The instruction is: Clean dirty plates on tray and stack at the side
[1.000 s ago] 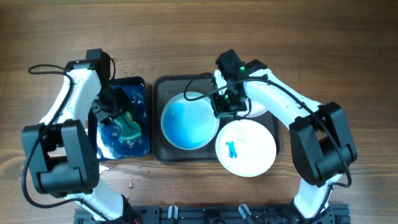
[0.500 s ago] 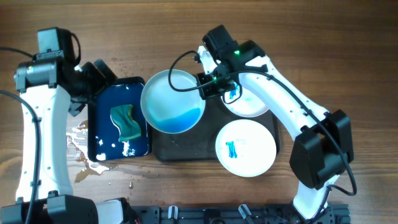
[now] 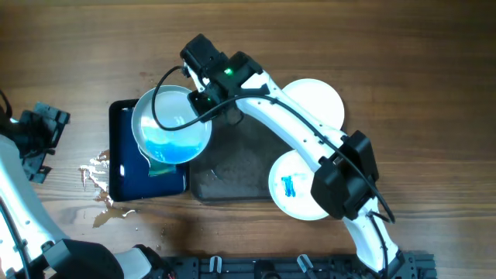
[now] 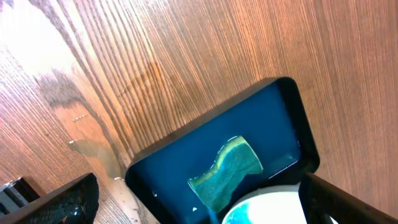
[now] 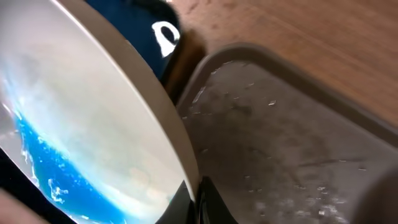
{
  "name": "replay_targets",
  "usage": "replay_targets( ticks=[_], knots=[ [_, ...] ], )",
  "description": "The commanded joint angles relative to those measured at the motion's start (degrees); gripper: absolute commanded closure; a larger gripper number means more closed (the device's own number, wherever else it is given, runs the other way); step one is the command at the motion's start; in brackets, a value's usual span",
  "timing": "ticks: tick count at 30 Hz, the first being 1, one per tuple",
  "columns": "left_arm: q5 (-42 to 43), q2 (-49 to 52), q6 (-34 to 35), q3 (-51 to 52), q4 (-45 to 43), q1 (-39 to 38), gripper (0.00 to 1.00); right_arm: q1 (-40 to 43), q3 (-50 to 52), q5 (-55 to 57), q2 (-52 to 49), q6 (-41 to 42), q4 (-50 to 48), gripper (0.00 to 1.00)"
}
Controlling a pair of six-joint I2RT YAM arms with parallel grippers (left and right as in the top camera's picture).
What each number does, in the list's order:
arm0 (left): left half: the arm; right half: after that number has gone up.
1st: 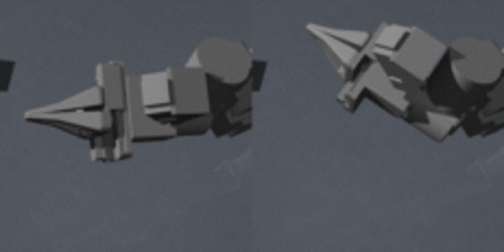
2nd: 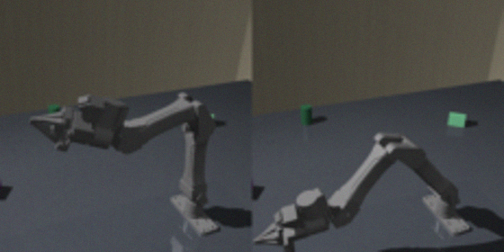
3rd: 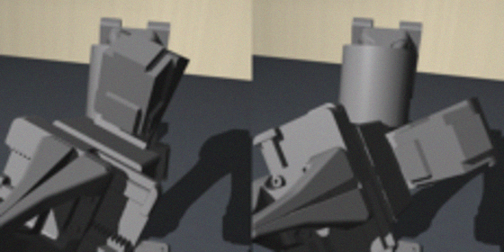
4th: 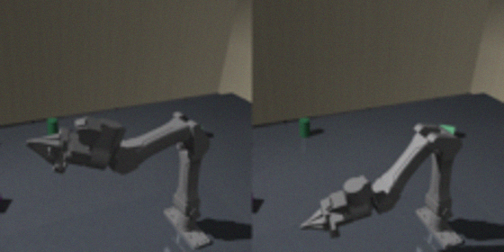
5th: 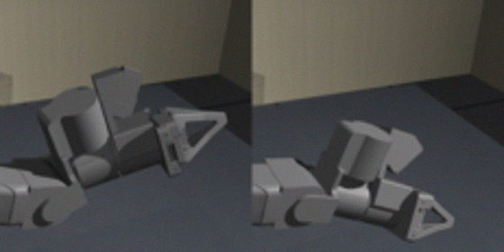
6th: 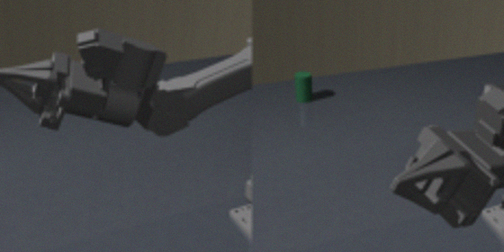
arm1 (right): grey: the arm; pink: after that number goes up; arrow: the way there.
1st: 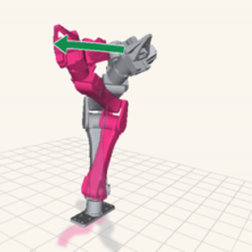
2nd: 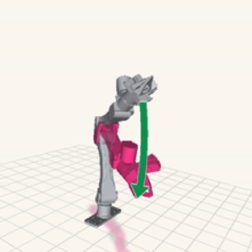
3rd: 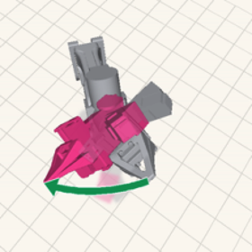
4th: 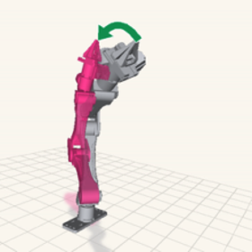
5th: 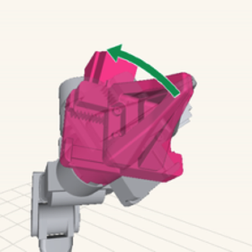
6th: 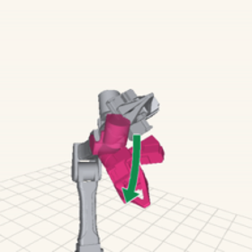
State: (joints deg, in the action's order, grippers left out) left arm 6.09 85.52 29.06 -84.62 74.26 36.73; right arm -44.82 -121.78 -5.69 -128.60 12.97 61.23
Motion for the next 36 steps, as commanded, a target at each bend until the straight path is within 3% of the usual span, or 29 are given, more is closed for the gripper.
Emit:
replay_targets(
  ticks=[1, 7, 10, 13, 17, 19, 24, 31, 36],
  knots=[
    [0.48, -1.09, 0.61, -0.70, 0.17, 0.26, 0.00, -2.14, -1.77, 8.46, -0.55, 0.94, -0.81, 0.96],
    [0.50, -1.09, 0.61, -0.70, 0.17, 0.26, 0.00, -8.41, -1.77, 15.61, -0.55, 2.38, -3.56, 0.95],
    [0.48, -1.09, 0.61, -0.70, 0.11, 0.26, 0.00, -11.32, -1.77, 27.76, -0.55, 3.10, -5.18, 0.95],
    [0.48, -1.09, 0.61, -0.70, 0.00, 0.26, 0.00, -13.99, -1.77, 38.45, -0.55, -0.90, -7.23, 0.95],
    [0.48, -1.09, 0.61, -0.70, 0.00, 0.26, 0.00, -20.11, -1.75, 54.90, -0.55, -13.46, -13.97, 0.96],
    [0.48, -1.09, 0.63, -0.70, 0.00, 0.26, 0.00, -21.92, -1.75, 57.70, -0.55, -17.51, -16.63, 0.96],
    [0.50, -1.09, 0.63, -0.70, 0.07, 0.26, 0.00, -22.47, -1.75, 66.10, -0.55, -18.05, -18.10, 0.95],
    [0.48, -1.09, 1.33, -0.70, -0.07, 0.26, 0.00, -23.12, -1.75, 69.40, -0.55, -38.27, -29.27, 0.95],
    [0.50, -1.09, 1.44, -0.70, 0.15, 0.26, 0.00, -23.87, -1.64, 69.20, -0.55, -39.95, -30.56, 0.96]
  ],
)
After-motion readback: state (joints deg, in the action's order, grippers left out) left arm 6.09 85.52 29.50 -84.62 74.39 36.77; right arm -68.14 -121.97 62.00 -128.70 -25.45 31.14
